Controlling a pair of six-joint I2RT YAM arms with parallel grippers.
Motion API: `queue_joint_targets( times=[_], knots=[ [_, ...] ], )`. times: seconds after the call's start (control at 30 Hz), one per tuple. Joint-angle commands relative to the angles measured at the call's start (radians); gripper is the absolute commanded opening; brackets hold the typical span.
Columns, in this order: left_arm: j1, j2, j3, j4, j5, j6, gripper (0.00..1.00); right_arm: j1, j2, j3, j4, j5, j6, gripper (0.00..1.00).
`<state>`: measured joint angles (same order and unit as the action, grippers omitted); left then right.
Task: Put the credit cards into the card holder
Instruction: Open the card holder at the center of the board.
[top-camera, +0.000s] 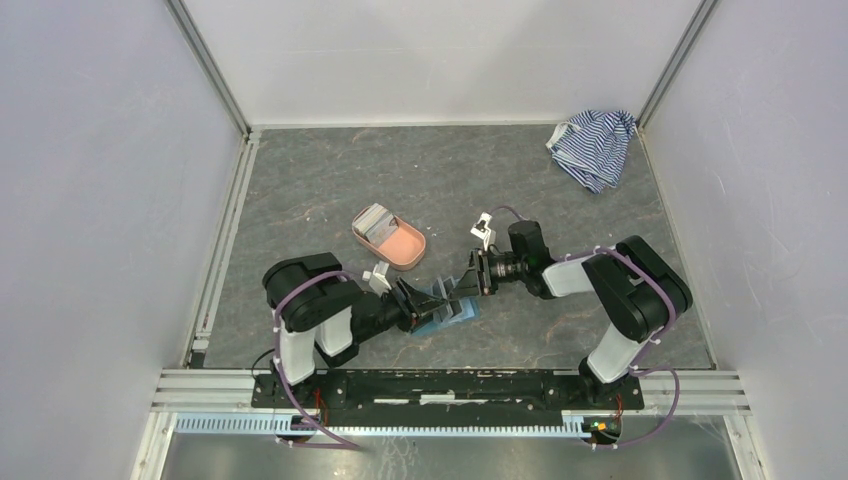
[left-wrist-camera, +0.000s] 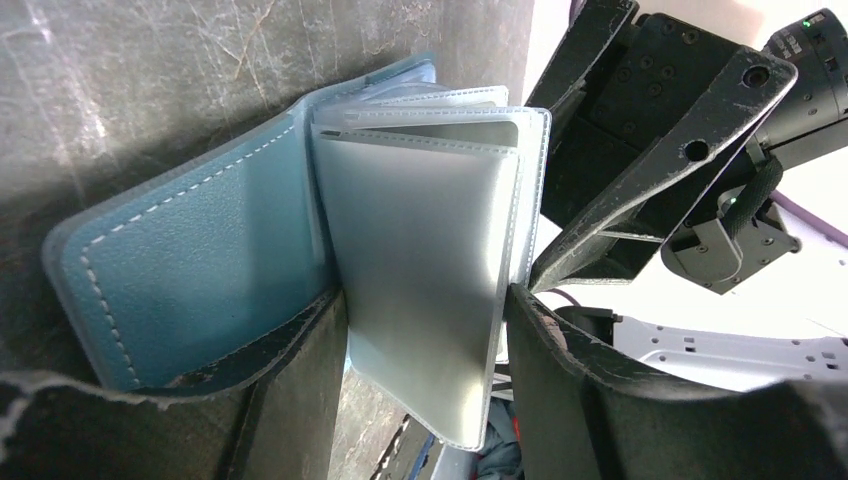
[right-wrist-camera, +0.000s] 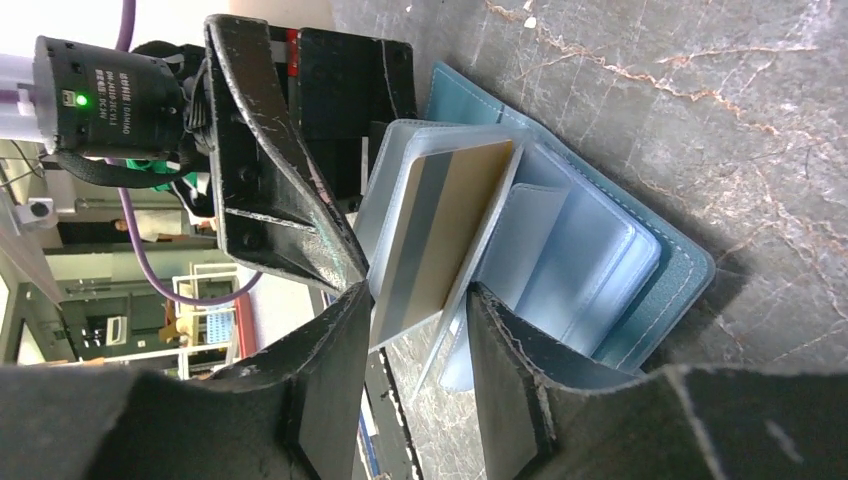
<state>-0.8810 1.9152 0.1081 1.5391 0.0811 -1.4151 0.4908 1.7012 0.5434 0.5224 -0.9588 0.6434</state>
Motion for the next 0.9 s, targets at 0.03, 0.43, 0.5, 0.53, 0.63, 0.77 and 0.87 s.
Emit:
queue_joint_targets(
  times=[0.03, 0.43, 0.5, 0.53, 0.63, 0.77, 0.87],
  knots=[
    [-0.003, 0.071, -0.005, 0.197, 0.024, -0.05, 0.53, 0.015, -0.026, -0.014, 0.095, -0.063, 0.052, 0.45],
    [-0.005, 0.106, -0.01, 0.196, 0.028, -0.051, 0.67, 0.03, -0.072, 0.003, 0.051, -0.046, -0.013, 0.43],
    [-0.004, 0.103, -0.012, 0.197, 0.027, -0.051, 0.67, 0.03, -0.07, 0.004, 0.047, -0.046, -0.021, 0.44],
    [-0.005, 0.099, -0.015, 0.197, 0.023, -0.051, 0.68, 0.031, -0.067, 0.008, 0.039, -0.047, -0.027, 0.44],
    [-0.004, 0.076, -0.03, 0.196, 0.011, -0.051, 0.72, 0.03, -0.065, 0.015, 0.023, -0.049, -0.045, 0.44],
    [-0.004, 0.057, -0.038, 0.197, 0.009, -0.053, 0.75, 0.031, -0.07, 0.019, 0.016, -0.051, -0.06, 0.44],
    [-0.004, 0.06, -0.033, 0.197, 0.012, -0.057, 0.75, 0.032, -0.069, 0.018, 0.013, -0.05, -0.065, 0.44]
  ],
)
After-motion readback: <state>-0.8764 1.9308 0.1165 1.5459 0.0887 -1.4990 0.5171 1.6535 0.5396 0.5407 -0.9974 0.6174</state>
